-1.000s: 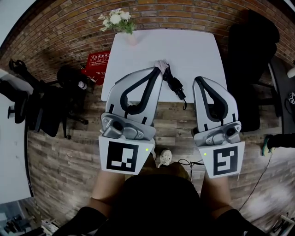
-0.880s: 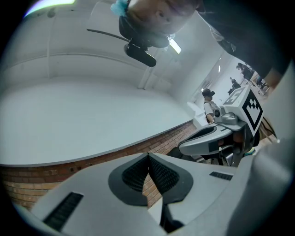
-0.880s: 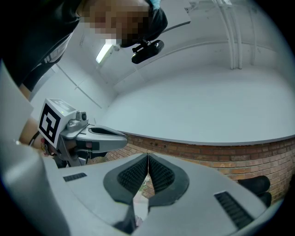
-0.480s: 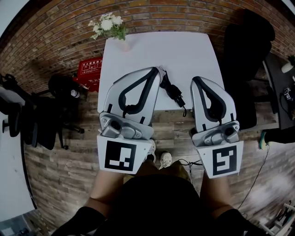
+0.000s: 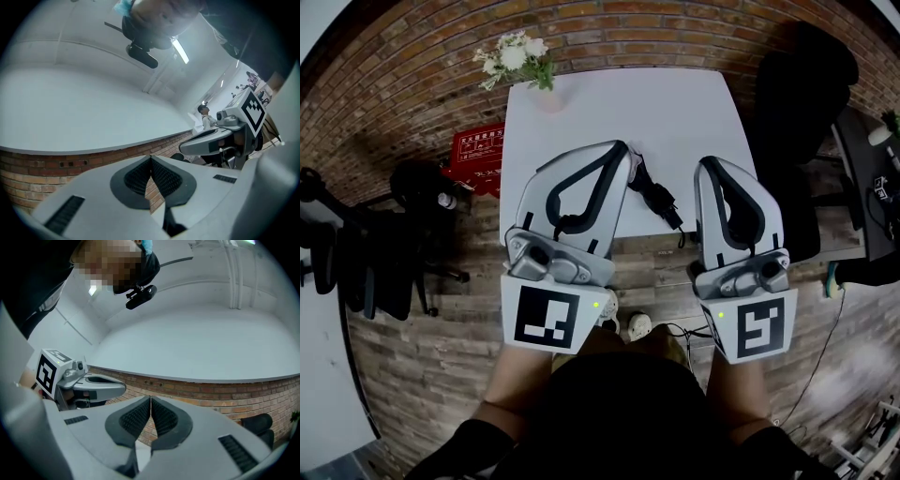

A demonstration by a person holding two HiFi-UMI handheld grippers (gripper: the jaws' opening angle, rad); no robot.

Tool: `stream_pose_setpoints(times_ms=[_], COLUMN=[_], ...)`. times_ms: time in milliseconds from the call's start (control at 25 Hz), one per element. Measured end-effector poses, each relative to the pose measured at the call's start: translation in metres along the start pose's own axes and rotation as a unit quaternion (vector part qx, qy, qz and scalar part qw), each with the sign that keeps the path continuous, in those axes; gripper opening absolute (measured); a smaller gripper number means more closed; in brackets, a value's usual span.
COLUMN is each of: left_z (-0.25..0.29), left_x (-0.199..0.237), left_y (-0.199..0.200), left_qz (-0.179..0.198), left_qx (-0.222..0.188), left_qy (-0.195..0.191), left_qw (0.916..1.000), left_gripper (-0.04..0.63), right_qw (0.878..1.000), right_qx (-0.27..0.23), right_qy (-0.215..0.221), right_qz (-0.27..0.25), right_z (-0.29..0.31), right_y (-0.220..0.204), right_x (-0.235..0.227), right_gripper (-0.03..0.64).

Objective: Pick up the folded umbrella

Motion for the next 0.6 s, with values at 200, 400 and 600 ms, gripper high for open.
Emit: stream_pose_setpoints(times_ms=[200,400,600], left_z=[0.003,0.004,0.004], left_x=[0.011,0.017,0.022], left_y=[-0.009,-0.018,-0.024], left_qz=[-0.006,-0.011,-0.015], left_qx=[-0.006,-0.008,-0.012], left_qy=[-0.005,-0.015,-0.026], left_qw=[1.0,0.9998,0.9995], left_gripper=[0.012,0.012,0.012], right_qw=[1.0,1.0,0.999], right_qx=[0.008,0.018,0.027], right_qy=[-0.002,-0.003,-0.005], right_qz=[-0.016,-0.024,-0.026], right_z=[0.012,0.02,0.026], right_y=[-0.002,-0.007,-0.012], right_x=[0.004,0.01,0.017], right_gripper=[0.029,0.029,0.029])
Point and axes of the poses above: the fingertips, and each gripper's own axes: z forward along the fingers, x to its left, y out of its top, the point moved 7 cm from there along -z, backward along the fingers, and after that the axes turned 2 degrees about -x, right-handed, at the moved point
